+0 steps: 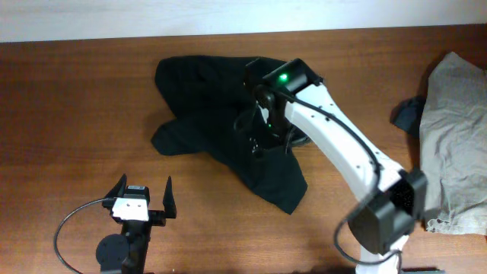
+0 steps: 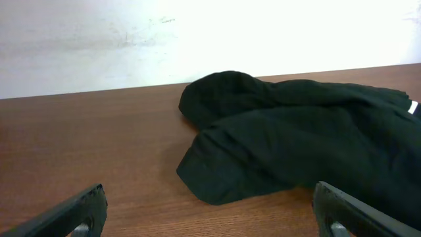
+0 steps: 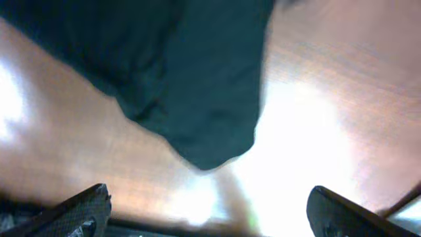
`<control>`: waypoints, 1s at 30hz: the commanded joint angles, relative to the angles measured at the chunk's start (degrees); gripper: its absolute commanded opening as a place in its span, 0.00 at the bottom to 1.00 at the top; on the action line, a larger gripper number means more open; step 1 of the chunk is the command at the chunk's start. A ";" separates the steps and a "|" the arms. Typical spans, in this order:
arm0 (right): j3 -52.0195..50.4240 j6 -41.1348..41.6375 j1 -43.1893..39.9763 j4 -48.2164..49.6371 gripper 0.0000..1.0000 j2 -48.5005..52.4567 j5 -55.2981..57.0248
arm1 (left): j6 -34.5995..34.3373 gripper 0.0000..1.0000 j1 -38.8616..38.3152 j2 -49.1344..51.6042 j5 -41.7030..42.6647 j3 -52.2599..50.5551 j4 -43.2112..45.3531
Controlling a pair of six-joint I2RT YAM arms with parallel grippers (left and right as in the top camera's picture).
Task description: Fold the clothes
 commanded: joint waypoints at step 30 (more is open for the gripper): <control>-1.11 -6.95 -16.04 8.87 0.99 -12.55 -0.61 | 2.93 0.99 0.33 59.49 13.05 51.93 -10.56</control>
